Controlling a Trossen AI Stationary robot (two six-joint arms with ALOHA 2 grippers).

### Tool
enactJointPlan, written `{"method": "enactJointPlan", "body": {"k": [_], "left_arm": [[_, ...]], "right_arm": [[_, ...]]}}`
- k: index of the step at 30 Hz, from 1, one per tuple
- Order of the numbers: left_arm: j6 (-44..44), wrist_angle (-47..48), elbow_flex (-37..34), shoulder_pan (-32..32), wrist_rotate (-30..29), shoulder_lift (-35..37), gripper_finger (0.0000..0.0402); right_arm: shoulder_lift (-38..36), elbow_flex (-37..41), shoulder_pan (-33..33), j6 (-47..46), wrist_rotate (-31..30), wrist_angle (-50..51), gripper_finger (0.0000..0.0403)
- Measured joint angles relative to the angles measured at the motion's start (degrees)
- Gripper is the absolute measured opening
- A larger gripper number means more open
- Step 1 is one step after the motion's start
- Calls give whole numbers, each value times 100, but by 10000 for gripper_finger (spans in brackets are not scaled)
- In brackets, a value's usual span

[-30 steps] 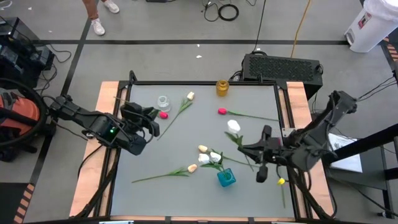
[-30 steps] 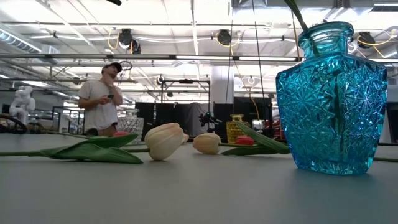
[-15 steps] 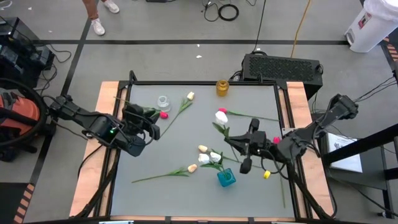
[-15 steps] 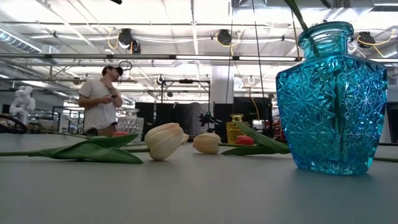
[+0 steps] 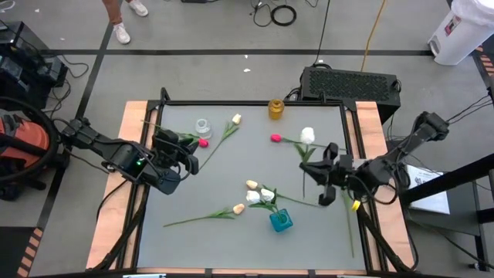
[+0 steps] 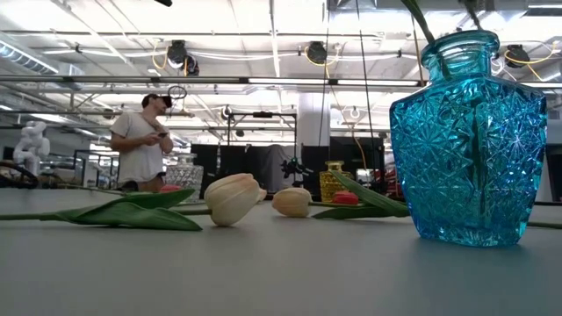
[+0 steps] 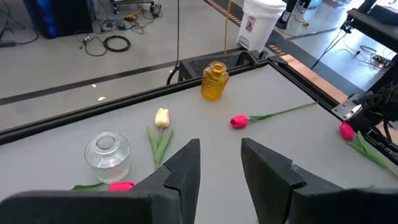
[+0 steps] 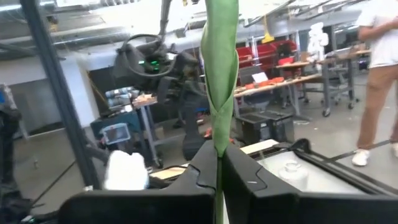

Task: Sort flowers into vase by color
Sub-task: Put the white tulip into the blue vase

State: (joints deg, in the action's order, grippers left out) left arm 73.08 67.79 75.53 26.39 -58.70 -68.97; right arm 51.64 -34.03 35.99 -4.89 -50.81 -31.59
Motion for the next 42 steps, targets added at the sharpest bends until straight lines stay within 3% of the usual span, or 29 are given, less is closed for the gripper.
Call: {"method": "enactJointPlan", "body": {"k": [6, 10, 14, 23, 31, 42], "left_arm": [[11, -13, 0, -7, -2, 0, 123], [11, -15, 0, -7, -2, 0, 123], [11, -15, 0, -17, -4, 0, 123], [11, -13, 0, -22, -11, 0, 123], [11, -11, 2, -78, -31, 0, 123], [9, -30, 2, -140, -23, 0, 123]], "right_arm": [[-688, 604, -73, -259, 18, -75, 0], [-720, 648, -68, -407, 507, -168, 0], [-427, 648, -66, -536, 882, -580, 0], [631, 648, -9, -490, 985, -2148, 0], [1388, 648, 12, -672, 1214, -2761, 0], [1684, 648, -118, -626, 1217, -3342, 0]]}}
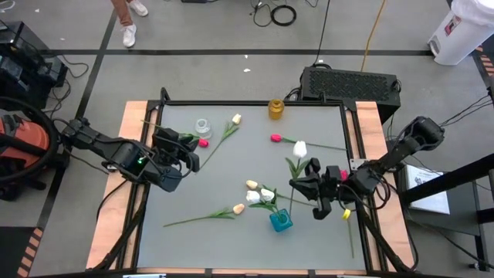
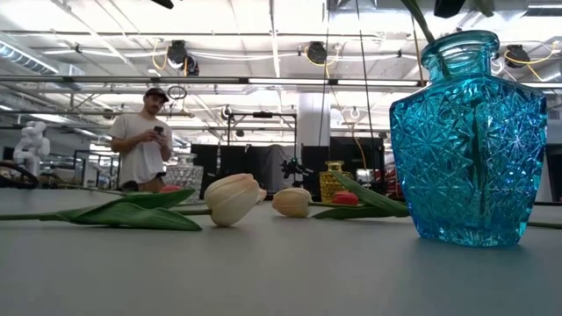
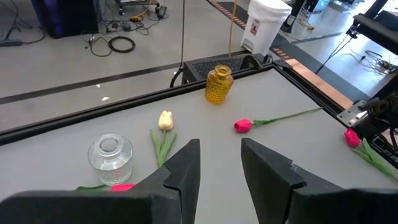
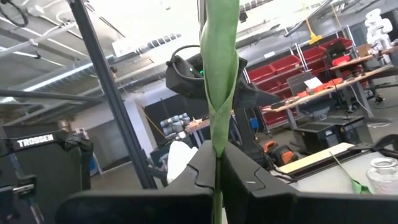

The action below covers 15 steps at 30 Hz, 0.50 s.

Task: Sort flowers into vase by color
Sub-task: Put the white tulip into the blue vase

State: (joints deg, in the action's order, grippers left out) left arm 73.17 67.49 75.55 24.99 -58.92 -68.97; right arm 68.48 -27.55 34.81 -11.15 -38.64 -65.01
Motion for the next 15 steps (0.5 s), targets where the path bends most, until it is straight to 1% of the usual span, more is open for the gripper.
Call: {"method": "enactJointPlan", "body": {"k": [4, 10, 15], "left_arm": [[-2, -12, 0, 0, 21, 0, 123], [-4, -16, 0, -1, 21, 0, 123], [-6, -16, 0, 0, 21, -2, 123]], "right_arm": [[16, 0, -47, -46, -27, 5, 0], [198, -2, -108, -376, -31, -23, 0], [322, -2, -110, -424, -25, 6, 0]]}}
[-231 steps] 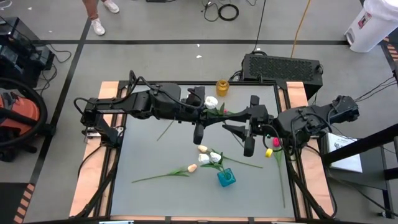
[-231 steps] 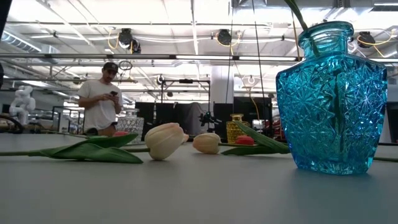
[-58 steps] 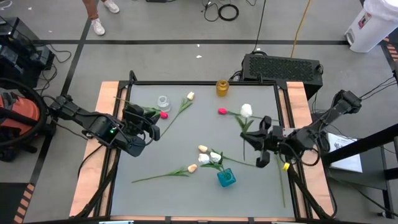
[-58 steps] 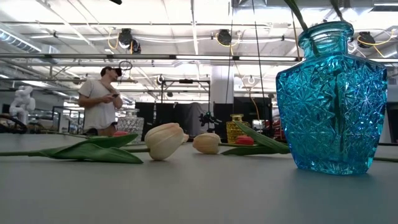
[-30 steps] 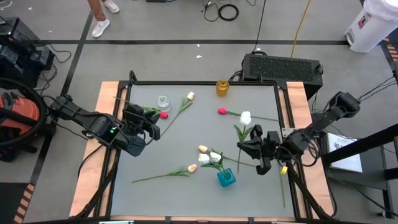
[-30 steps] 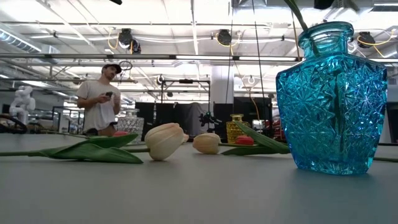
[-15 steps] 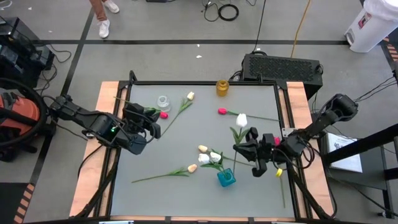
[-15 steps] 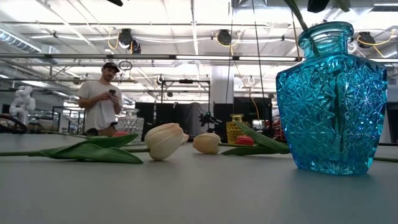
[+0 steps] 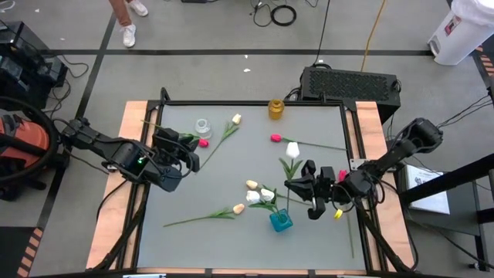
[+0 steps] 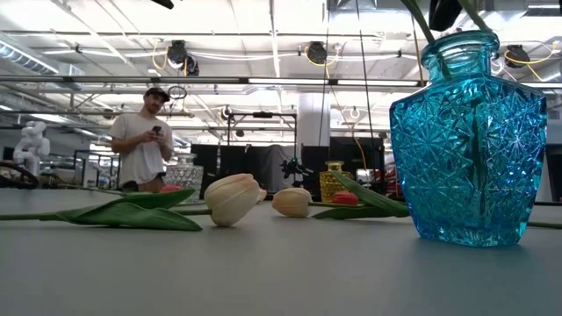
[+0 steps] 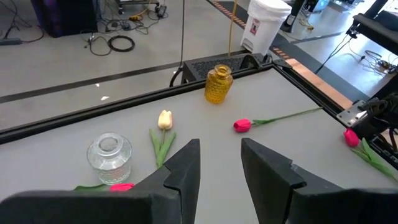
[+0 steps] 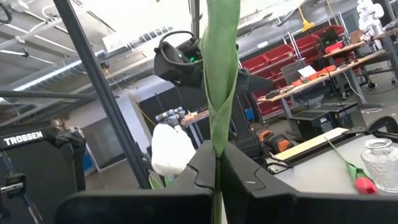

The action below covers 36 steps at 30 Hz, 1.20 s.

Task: Sort flowers into vase by color
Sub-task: Put the white tulip into the blue vase

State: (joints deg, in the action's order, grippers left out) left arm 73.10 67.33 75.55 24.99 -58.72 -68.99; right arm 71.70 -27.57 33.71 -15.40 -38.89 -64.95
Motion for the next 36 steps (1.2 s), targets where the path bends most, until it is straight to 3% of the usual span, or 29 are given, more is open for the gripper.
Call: {"method": "enactJointPlan", "body": {"k": [36], "left_arm": [[-48, 40, 2, 0, -2, 0, 123]], "right_arm": [[490, -11, -214, -186, 36, -259, 0]]}}
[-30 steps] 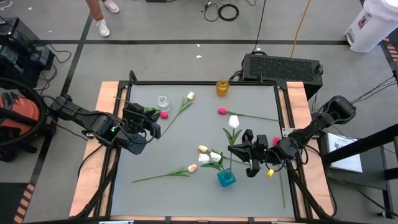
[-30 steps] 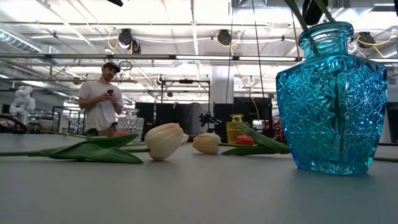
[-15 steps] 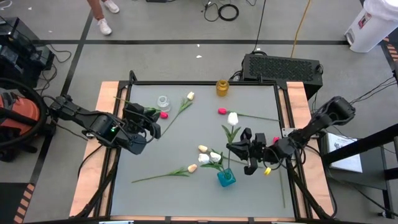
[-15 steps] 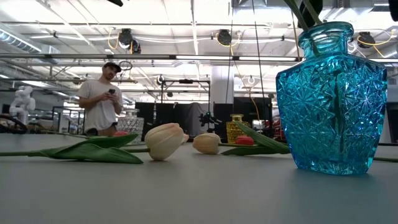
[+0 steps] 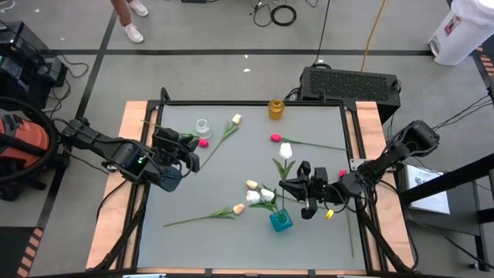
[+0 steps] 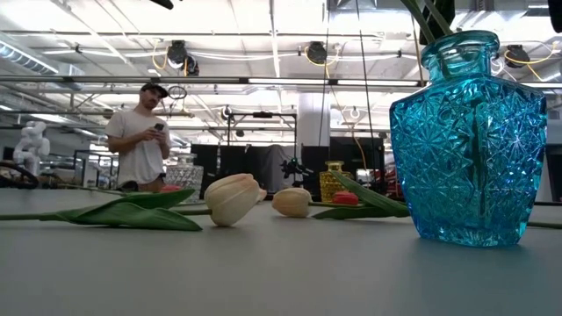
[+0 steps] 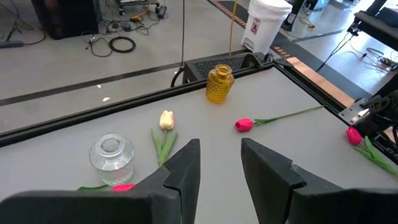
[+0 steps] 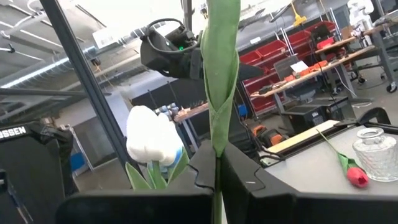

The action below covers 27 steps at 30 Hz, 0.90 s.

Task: Sort flowers into vase by color
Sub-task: Put the white tulip into the blue vase

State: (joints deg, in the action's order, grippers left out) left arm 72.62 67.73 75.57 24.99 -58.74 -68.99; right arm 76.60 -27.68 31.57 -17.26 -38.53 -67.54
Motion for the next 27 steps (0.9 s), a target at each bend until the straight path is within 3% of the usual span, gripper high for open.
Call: {"method": "enactJointPlan", "body": {"k": [27], "left_arm": [[-1, 23, 0, -1, 0, 1, 123]], "right_arm": [[-2, 2, 9, -7, 281, 414, 0]]}}
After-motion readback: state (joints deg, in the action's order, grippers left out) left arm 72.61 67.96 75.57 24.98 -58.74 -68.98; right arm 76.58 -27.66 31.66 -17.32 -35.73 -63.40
